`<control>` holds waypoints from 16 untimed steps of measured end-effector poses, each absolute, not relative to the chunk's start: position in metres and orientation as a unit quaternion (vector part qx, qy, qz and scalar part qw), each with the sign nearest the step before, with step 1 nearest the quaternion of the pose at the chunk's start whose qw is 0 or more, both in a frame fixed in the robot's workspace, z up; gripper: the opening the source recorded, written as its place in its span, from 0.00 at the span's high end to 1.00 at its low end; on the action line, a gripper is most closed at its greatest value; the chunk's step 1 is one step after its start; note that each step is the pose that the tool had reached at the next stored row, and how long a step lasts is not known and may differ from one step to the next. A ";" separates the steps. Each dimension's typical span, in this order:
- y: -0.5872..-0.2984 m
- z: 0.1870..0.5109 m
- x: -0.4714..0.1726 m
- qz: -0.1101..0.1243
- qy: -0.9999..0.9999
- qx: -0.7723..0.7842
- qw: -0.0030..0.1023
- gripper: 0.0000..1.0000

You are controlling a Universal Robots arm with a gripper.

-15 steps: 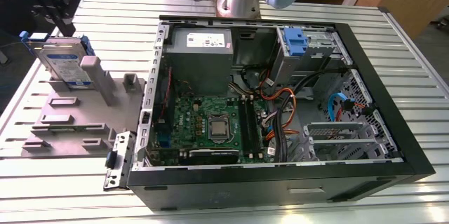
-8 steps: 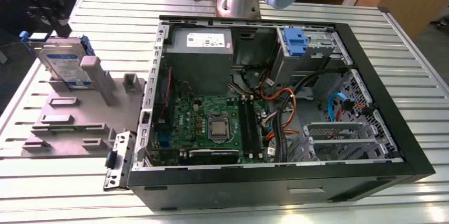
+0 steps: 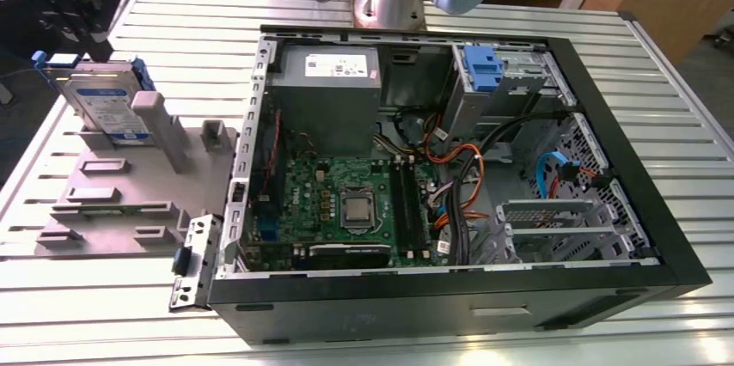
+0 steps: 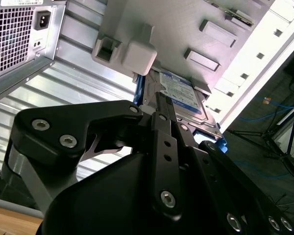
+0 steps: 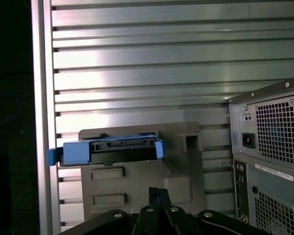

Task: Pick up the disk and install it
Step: 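Reach for the disk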

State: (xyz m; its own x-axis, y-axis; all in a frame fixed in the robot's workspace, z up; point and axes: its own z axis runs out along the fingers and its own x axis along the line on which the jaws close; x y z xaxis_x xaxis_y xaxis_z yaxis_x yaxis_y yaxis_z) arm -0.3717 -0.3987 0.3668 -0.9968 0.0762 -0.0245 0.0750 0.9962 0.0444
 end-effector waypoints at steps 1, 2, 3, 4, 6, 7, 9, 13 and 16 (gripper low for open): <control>-0.399 0.367 -0.372 0.022 0.999 0.038 0.013 0.89; -0.399 0.367 -0.372 0.022 0.999 0.038 0.013 0.89; -0.399 0.367 -0.372 0.022 0.999 0.038 0.013 0.89; -0.399 0.367 -0.372 0.022 0.999 0.038 0.013 0.89; -0.399 0.367 -0.372 0.022 0.999 0.038 0.013 0.89; -0.399 0.367 -0.372 0.022 0.999 0.038 0.013 0.89; -0.399 0.366 -0.373 0.022 0.999 0.038 0.013 0.89; -0.398 0.365 -0.376 0.022 0.999 0.038 0.013 0.89; -0.397 0.364 -0.378 0.022 0.999 0.038 0.013 0.89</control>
State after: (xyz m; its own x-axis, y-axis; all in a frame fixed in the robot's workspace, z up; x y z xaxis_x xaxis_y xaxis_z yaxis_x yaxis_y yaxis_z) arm -0.3784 -0.3968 0.3642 -0.9968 0.0762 -0.0246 0.0751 0.9962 0.0446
